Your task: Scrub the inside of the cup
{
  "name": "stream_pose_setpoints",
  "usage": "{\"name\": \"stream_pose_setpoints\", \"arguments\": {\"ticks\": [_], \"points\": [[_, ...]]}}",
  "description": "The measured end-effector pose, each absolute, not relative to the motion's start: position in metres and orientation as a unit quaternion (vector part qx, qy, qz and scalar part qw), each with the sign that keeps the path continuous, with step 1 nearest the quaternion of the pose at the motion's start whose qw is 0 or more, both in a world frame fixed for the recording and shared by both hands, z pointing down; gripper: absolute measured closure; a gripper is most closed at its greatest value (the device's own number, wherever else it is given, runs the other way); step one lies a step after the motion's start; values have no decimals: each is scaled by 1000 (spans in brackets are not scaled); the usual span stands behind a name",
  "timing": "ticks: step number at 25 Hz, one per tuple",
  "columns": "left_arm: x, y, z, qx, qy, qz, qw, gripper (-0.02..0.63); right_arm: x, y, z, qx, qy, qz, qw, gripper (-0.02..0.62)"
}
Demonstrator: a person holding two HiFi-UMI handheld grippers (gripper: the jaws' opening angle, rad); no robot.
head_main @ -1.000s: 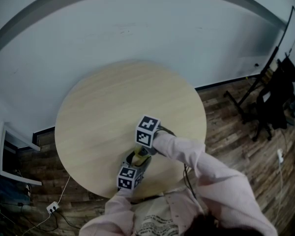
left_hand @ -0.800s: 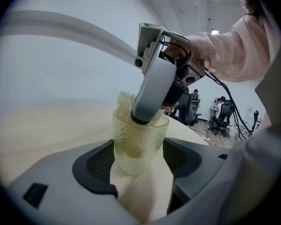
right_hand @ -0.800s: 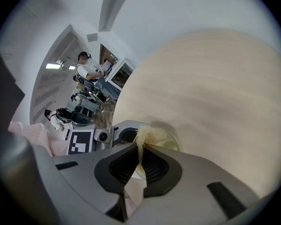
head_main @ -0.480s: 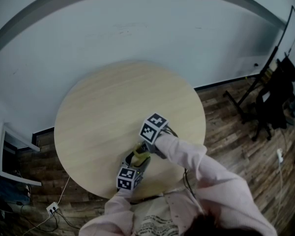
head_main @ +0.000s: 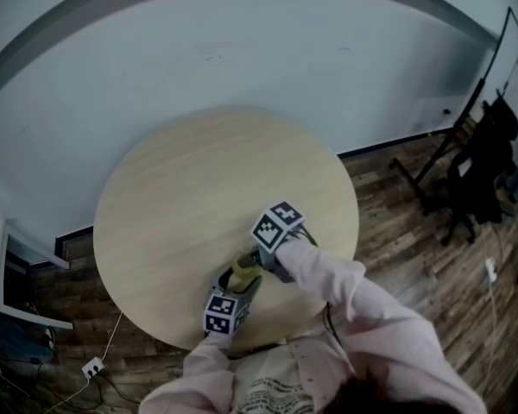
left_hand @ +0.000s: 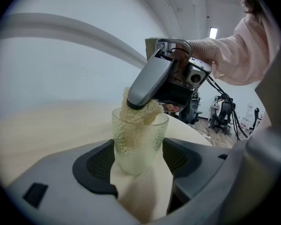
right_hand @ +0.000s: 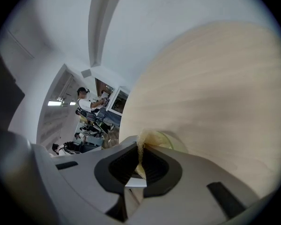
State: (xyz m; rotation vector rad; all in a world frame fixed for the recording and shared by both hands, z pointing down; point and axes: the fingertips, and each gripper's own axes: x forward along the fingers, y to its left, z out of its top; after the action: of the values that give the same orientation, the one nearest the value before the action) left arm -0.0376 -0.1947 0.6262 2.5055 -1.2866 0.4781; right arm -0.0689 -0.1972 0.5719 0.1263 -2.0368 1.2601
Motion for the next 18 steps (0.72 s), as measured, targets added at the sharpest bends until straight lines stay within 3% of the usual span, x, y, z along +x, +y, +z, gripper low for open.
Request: {"name": "stream_pose_setpoints", "arguments": {"ticks": [18], "points": [[-45, -195, 626, 863, -450, 172, 151, 275, -58, -196, 555, 33, -798, 530, 285, 575]]}}
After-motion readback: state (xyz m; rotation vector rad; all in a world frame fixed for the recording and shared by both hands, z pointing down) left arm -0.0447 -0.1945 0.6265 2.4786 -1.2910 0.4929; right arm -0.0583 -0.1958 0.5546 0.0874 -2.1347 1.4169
